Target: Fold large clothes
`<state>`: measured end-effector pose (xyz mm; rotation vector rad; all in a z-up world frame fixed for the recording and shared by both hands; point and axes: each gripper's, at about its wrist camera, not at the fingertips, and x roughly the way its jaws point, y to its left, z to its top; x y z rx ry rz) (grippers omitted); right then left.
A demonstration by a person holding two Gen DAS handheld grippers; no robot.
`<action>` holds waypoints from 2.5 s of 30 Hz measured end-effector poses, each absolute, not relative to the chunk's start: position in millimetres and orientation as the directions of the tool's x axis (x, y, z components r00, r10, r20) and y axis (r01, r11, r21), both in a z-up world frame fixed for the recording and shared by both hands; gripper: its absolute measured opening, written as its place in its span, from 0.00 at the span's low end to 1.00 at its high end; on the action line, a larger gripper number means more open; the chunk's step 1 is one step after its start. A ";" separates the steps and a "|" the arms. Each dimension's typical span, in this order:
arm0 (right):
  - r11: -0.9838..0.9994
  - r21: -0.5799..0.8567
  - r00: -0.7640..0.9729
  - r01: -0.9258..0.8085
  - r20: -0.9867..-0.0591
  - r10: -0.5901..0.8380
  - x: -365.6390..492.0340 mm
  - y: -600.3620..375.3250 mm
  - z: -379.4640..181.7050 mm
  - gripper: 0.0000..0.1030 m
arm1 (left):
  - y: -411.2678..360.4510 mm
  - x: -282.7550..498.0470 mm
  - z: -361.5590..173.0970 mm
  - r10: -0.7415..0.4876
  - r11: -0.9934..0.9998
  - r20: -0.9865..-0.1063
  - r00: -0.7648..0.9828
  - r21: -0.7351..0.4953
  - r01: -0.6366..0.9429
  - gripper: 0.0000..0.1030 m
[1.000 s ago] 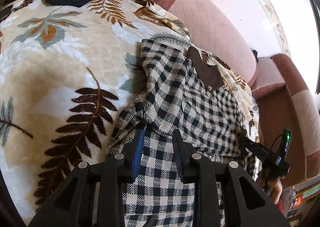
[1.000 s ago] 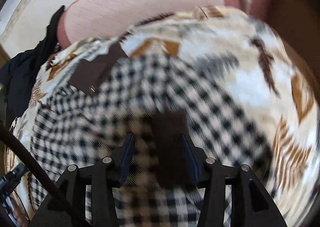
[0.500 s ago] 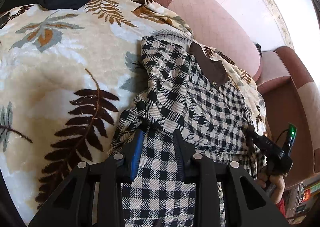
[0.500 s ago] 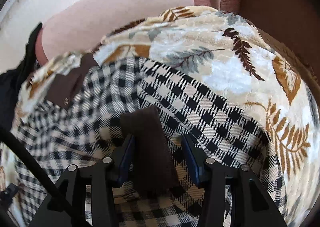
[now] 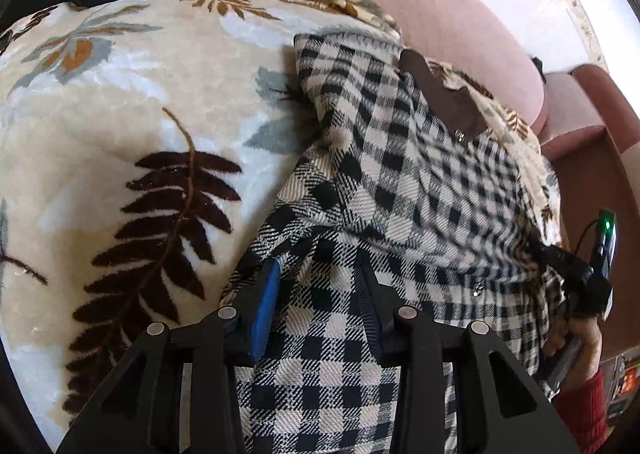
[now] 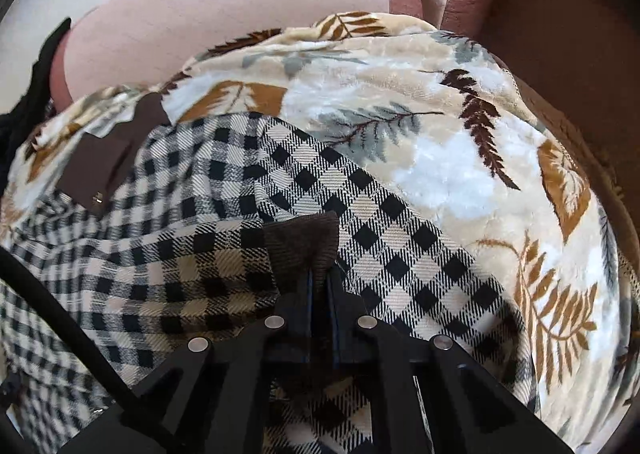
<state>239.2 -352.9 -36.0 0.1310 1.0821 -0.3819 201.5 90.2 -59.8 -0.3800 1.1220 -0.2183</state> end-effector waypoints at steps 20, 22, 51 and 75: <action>0.891 -0.002 0.436 0.453 -0.872 -0.224 47.8 -444.6 77.8 0.51 | 83.3 157.6 -24.9 -0.347 0.927 -0.779 0.523 -0.368 0.068 0.42; 0.917 0.012 0.420 0.400 -0.891 -0.171 22.2 -437.7 67.7 0.51 | 78.5 146.1 -23.6 -0.358 0.924 -0.770 0.528 -0.373 0.083 0.45; 0.871 0.105 0.602 0.481 -0.761 -0.241 -77.2 -486.4 75.5 0.08 | 29.9 7.4 -4.7 -0.378 0.926 -0.756 0.535 -0.298 0.232 0.46; 0.921 0.377 0.586 0.096 -0.770 0.254 188.4 -250.7 43.1 0.08 | 83.1 142.4 -16.5 -0.459 0.877 -0.699 0.549 -0.457 0.150 0.51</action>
